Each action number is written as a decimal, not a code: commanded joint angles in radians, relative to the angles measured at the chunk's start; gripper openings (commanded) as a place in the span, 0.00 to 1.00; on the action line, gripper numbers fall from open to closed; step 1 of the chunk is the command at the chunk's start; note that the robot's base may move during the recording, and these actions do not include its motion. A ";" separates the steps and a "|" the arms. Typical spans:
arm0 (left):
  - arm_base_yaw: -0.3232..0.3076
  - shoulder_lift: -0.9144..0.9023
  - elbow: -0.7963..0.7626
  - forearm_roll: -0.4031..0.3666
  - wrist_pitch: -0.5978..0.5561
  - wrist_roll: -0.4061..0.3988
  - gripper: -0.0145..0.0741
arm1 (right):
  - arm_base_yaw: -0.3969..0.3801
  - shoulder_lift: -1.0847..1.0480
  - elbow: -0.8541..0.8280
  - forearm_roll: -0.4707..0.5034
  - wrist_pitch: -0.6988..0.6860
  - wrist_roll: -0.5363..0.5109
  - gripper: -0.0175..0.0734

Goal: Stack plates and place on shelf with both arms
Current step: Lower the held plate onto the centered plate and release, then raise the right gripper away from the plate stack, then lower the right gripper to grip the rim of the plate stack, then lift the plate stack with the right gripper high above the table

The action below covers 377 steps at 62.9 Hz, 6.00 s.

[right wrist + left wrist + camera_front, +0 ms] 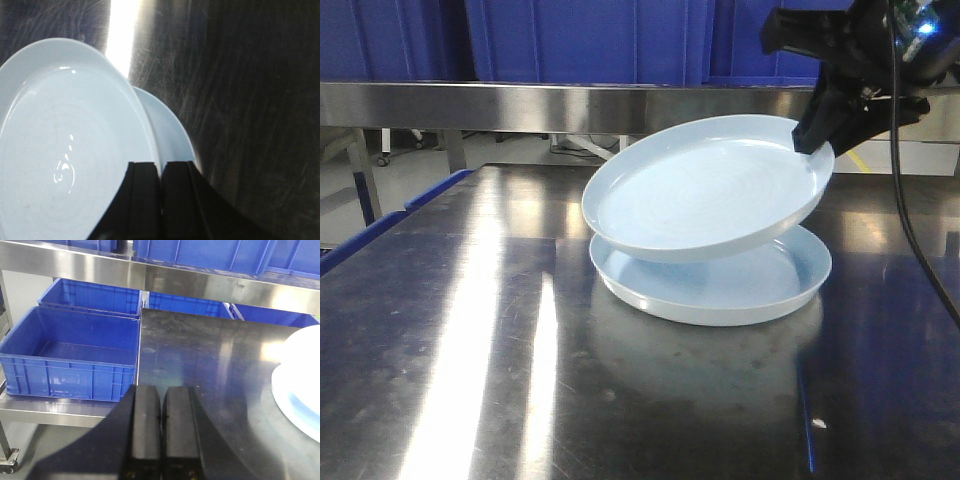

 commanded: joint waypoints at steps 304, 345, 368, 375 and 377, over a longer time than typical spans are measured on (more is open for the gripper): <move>-0.004 0.003 -0.030 -0.005 -0.095 -0.005 0.26 | -0.002 0.085 0.104 -0.045 -0.223 -0.005 0.69; -0.004 0.003 -0.030 -0.005 -0.095 -0.005 0.26 | -0.002 0.105 0.104 -0.045 -0.224 -0.005 0.69; -0.004 0.003 -0.030 -0.005 -0.095 -0.005 0.26 | -0.002 0.105 0.104 -0.045 -0.223 -0.005 0.51; -0.004 0.003 -0.030 -0.005 -0.095 -0.005 0.26 | -0.002 0.104 0.103 -0.045 -0.238 -0.005 0.36; -0.004 0.003 -0.030 -0.005 -0.095 -0.005 0.26 | -0.002 0.103 0.103 -0.045 -0.246 -0.005 0.30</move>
